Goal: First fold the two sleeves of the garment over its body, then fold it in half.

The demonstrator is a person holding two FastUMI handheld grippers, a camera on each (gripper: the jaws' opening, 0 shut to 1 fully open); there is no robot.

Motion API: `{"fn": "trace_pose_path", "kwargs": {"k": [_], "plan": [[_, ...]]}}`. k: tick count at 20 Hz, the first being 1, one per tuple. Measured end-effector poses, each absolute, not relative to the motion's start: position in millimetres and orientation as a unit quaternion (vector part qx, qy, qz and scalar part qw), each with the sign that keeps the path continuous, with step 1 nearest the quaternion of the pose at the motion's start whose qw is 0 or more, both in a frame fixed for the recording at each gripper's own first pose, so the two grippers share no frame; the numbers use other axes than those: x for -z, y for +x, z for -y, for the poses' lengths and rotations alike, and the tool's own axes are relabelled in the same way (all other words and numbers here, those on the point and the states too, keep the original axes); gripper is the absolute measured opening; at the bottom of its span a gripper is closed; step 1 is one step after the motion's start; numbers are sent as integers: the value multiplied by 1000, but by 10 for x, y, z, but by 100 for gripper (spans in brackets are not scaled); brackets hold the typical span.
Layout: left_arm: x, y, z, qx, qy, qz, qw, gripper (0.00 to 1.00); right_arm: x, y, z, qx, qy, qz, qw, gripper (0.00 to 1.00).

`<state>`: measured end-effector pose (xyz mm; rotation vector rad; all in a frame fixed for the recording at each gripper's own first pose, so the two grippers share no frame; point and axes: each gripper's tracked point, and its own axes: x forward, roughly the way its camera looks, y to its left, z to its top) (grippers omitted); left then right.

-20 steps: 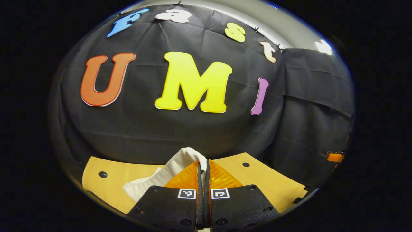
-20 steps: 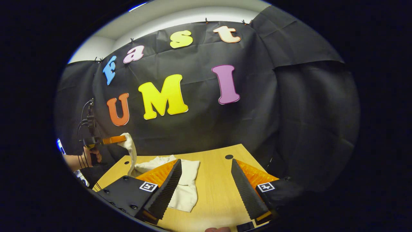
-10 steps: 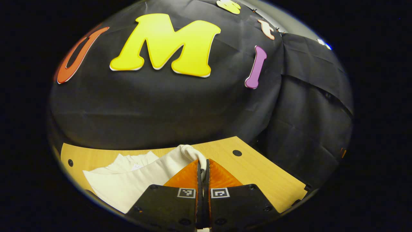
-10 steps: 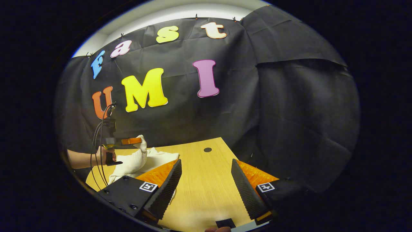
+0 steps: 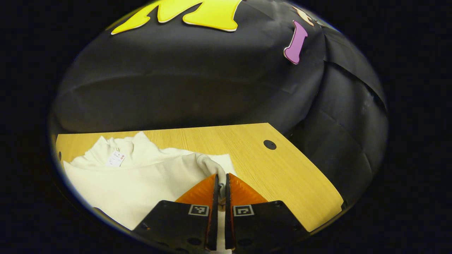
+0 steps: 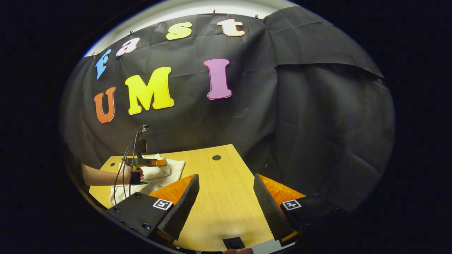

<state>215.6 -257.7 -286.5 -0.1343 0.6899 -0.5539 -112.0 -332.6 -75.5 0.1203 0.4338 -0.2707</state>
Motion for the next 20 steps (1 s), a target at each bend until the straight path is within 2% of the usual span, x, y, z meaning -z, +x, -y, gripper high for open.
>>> {"fn": "trace_pose_path", "kwargs": {"k": [1,2,3,4,5,6,7,9,15,20], "plan": [[2829,2153,2536,265,-63,-330,904,22,748,-1095,3299,130,57,-214,966,96],[2798,2159,2501,260,-56,-326,907,27,752,-1064,3272,125,56,-214,967,96],[2746,2157,2439,256,-51,-321,911,51,745,-1023,3230,119,55,-212,968,96],[2691,2143,2375,251,-46,-316,914,48,747,-978,3185,111,51,-210,970,96],[2627,2132,2283,244,-43,-309,918,84,735,-927,3116,102,48,-206,972,96],[2531,2095,2172,235,-41,-301,923,85,725,-875,3021,90,45,-204,974,96],[2409,2065,2026,222,-39,-290,930,97,729,-813,2918,76,44,-202,975,96],[2147,1989,1750,195,-42,-267,943,99,740,-676,2701,49,45,-197,978,96],[1174,1617,958,104,-45,-168,979,98,795,-355,2035,-17,58,-189,980,96],[856,1192,708,67,-58,-139,986,98,793,-213,1609,-56,62,-181,980,96]]}}
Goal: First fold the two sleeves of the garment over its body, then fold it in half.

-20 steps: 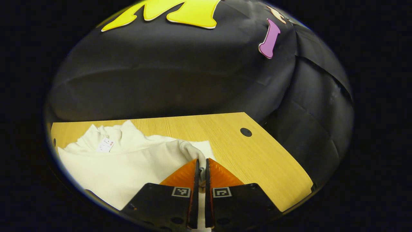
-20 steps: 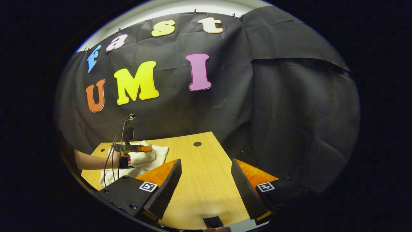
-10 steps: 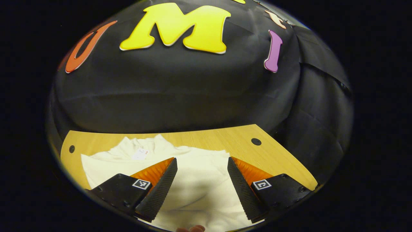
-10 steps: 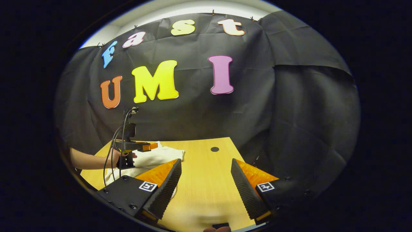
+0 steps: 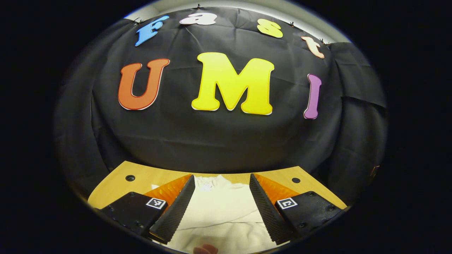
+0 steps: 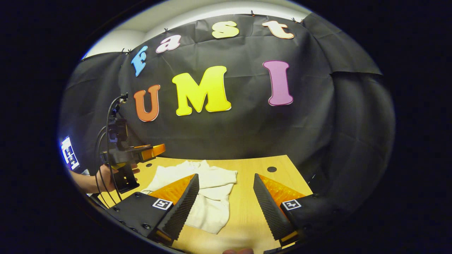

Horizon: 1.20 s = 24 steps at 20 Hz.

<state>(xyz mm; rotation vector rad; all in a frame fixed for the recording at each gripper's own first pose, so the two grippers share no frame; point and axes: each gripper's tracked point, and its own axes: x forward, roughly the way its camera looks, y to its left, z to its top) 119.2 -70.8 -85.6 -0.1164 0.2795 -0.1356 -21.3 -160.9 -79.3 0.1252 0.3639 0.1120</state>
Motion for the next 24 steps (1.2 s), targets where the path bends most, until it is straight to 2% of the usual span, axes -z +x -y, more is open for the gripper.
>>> {"fn": "trace_pose_path", "kwargs": {"k": [6,10,18,24], "plan": [[997,677,339,49,-99,-154,982,98,946,-109,1419,-68,58,-194,977,96],[1223,434,-61,24,-74,-178,981,98,1215,-102,1318,-75,48,-223,971,96],[2399,-378,-603,15,-54,-332,942,98,2068,-333,1312,-84,41,-329,940,96],[3114,-805,-663,41,-97,-423,900,99,2915,-605,1417,-57,55,-425,901,96]]}}
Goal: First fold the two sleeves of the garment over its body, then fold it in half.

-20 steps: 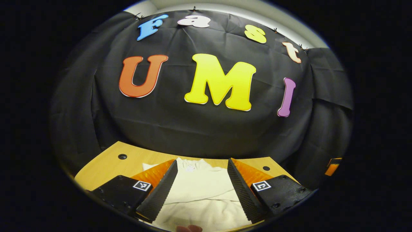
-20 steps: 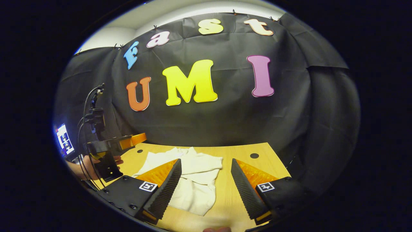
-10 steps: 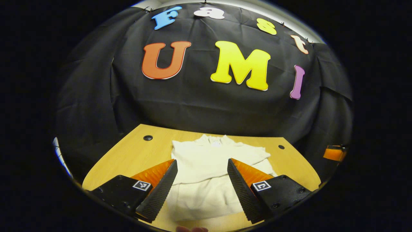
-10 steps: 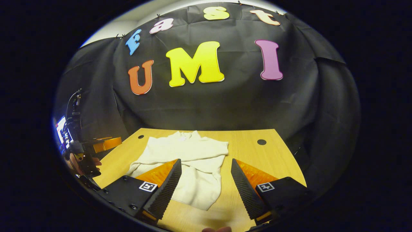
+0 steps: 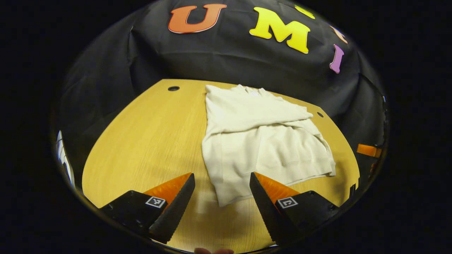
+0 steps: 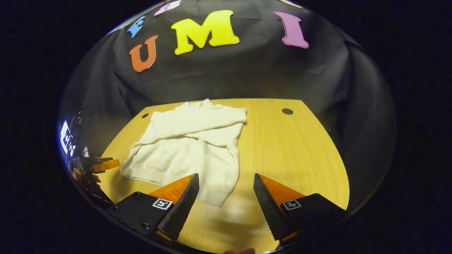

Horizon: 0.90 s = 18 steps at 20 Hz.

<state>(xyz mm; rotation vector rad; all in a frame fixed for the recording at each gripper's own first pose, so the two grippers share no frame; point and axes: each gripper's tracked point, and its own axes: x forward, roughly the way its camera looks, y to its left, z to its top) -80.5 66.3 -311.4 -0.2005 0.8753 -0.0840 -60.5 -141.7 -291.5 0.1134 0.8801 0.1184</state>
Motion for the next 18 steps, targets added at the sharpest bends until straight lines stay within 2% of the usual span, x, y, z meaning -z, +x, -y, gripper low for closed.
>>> {"fn": "trace_pose_path", "kwargs": {"k": [3,7,13,14,15,16,18], "plan": [[3250,-798,-554,57,-127,-444,885,99,3327,-639,1348,-48,53,-467,881,94],[3310,-781,-415,71,-147,-457,874,96,3641,-675,1118,-53,54,-500,862,97],[3405,-669,-419,49,-169,-475,862,94,3885,-584,1001,-14,55,-525,849,97],[3432,-685,-474,35,-167,-482,859,100,3918,-596,1016,-4,44,-531,846,96],[3450,-686,-507,23,-167,-488,856,85,3915,-574,1035,2,36,-532,846,96],[3476,-680,-537,11,-163,-492,855,81,3921,-586,1025,7,27,-537,843,95],[3508,-694,-603,-10,-149,-502,852,67,3921,-569,998,3,19,-541,841,93]]}}
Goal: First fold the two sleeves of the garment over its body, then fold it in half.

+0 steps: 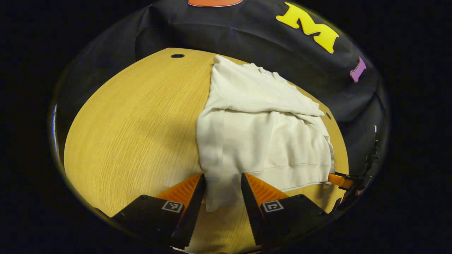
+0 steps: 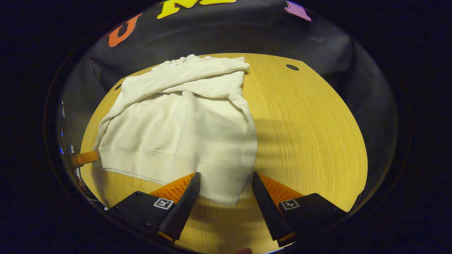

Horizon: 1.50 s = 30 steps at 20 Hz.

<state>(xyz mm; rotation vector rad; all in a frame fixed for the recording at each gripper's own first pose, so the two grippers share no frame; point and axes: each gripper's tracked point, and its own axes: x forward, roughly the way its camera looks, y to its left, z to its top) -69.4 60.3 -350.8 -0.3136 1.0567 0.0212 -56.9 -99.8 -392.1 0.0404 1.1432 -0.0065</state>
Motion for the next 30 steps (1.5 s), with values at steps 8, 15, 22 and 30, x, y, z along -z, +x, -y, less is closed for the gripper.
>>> {"fn": "trace_pose_path", "kwargs": {"k": [8,15,22,30], "plan": [[3481,-678,-645,-20,-135,-501,855,7,3936,-499,931,16,91,-548,831,6],[3219,-581,-557,10,-150,-471,869,3,3663,-461,950,3,168,-532,830,1],[2530,-181,-477,50,-140,-411,899,3,2954,-79,949,-17,212,-473,855,1],[1775,782,-449,69,-148,-337,927,3,2106,900,705,-64,246,-408,877,0]]}}
